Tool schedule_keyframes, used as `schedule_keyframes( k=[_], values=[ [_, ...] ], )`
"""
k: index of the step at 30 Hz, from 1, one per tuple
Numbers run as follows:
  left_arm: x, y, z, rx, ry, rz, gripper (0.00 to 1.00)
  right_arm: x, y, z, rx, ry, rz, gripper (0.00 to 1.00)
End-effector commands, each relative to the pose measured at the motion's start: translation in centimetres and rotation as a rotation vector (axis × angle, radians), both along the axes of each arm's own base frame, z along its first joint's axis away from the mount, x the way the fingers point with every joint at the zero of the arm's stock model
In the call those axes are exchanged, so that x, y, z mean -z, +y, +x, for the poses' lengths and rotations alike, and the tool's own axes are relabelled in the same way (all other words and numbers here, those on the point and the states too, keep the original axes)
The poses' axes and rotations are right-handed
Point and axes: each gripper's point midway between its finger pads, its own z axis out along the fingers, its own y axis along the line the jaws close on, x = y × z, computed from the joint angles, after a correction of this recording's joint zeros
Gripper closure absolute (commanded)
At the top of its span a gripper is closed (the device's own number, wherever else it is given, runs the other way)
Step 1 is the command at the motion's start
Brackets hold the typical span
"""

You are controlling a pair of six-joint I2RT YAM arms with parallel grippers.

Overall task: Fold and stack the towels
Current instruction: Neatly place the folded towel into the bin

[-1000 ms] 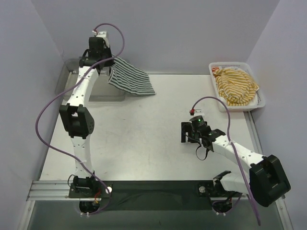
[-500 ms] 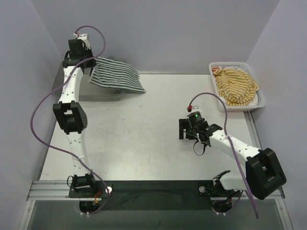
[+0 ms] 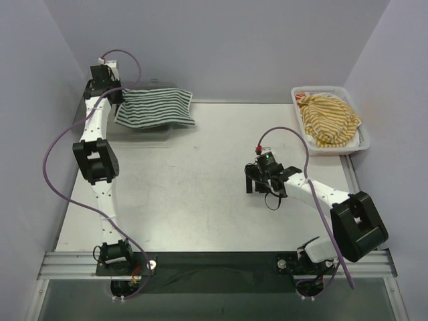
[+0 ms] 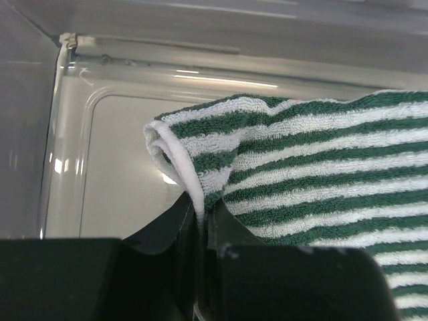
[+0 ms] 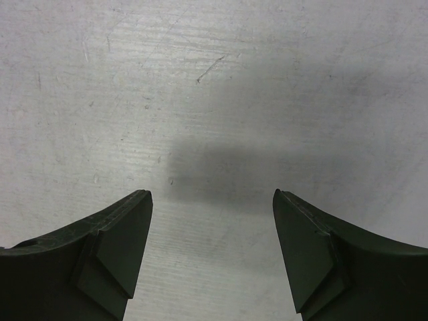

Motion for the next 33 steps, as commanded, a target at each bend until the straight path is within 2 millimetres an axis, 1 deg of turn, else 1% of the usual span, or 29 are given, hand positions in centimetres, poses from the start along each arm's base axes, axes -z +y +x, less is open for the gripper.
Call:
schedule_keyframes(
  k=[1, 3, 8, 14, 21, 23, 30, 31, 32, 33],
  values=[
    [-1.2, 5.4, 1.1, -0.087, -0.071, 0.112, 1.0, -0.6, 0.2, 0.6, -0.011, 0.006, -0.012, 0.27],
    [-0.3, 6.3, 1.2, -0.102, -0.059, 0.137, 1.0, -0.5, 0.3, 0.7, -0.015, 0.011, -0.017, 0.27],
    [1.2, 7.4, 1.7, -0.11, -0.051, 0.172, 0.98, 0.2, 0.4, 0.8, -0.024, 0.039, -0.032, 0.27],
    [1.8, 9.2, 2.0, -0.161, -0.052, 0.246, 0.98, 0.9, 0.6, 0.8, -0.034, 0.071, -0.034, 0.27],
    [2.2, 10.4, 2.7, -0.185, -0.073, 0.313, 0.98, 1.1, 0.8, 0.9, -0.039, 0.082, -0.039, 0.27],
    [2.0, 11.1, 2.7, -0.213, -0.078, 0.34, 0.98, 1.1, 0.7, 0.8, -0.039, 0.085, -0.038, 0.27],
    [1.3, 11.8, 3.6, -0.233, -0.131, 0.374, 0.98, 1.3, 0.8, 0.7, -0.04, 0.093, -0.036, 0.27],
    [1.5, 11.6, 3.7, -0.219, -0.134, 0.371, 0.95, 1.4, 0.8, 0.7, -0.038, 0.094, -0.037, 0.27],
    [1.3, 11.4, 4.0, -0.214, -0.151, 0.372, 0.85, 1.3, 0.8, 0.8, -0.038, 0.093, -0.036, 0.27],
    [1.5, 11.4, 4.1, -0.21, -0.152, 0.37, 0.71, 1.3, 0.9, 0.8, -0.038, 0.091, -0.033, 0.27]
  ],
)
